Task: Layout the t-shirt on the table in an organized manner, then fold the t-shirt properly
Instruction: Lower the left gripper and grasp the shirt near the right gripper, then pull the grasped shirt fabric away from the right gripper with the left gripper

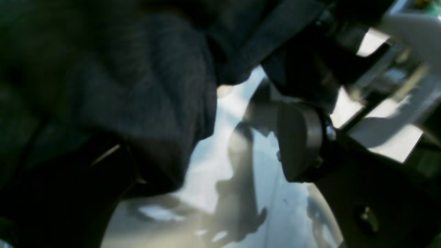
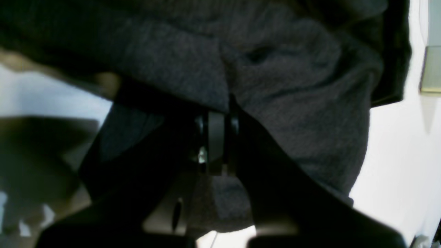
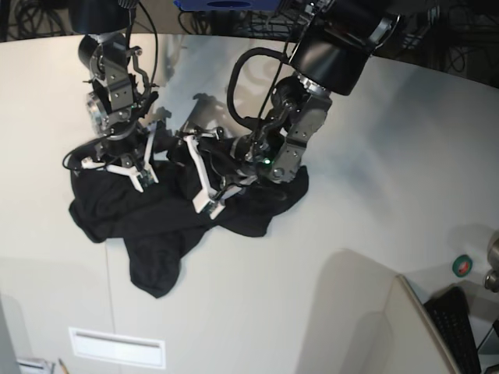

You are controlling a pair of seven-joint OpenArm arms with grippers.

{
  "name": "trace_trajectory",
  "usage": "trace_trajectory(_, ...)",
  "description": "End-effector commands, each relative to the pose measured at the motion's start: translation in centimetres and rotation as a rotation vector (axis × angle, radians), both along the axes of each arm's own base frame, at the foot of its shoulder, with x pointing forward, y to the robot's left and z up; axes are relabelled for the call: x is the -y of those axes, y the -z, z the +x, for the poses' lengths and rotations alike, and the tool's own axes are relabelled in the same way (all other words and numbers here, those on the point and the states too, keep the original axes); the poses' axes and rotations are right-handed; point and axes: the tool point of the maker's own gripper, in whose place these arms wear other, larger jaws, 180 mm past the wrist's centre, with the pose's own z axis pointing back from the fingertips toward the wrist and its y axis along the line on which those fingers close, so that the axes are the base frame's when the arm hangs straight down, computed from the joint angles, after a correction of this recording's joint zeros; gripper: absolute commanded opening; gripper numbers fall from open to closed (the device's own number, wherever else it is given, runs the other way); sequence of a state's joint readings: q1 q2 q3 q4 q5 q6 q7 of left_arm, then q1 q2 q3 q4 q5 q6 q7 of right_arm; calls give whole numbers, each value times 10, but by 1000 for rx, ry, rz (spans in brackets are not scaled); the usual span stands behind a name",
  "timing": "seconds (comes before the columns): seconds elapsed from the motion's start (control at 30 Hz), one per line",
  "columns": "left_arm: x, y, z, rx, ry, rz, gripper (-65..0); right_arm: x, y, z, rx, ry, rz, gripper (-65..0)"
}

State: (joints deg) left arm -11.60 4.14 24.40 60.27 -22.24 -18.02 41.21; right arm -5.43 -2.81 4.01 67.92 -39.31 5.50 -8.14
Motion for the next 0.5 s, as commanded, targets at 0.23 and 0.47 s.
trace_trajectory(0.23,-13,-27,66,82,-133,48,-650,6,-29,-3,89,5,-16,-650)
trace_trajectory(0.47,-28,-93,145,232,-215,28,-650,-16,-50,-24,104,-114,-1,-650)
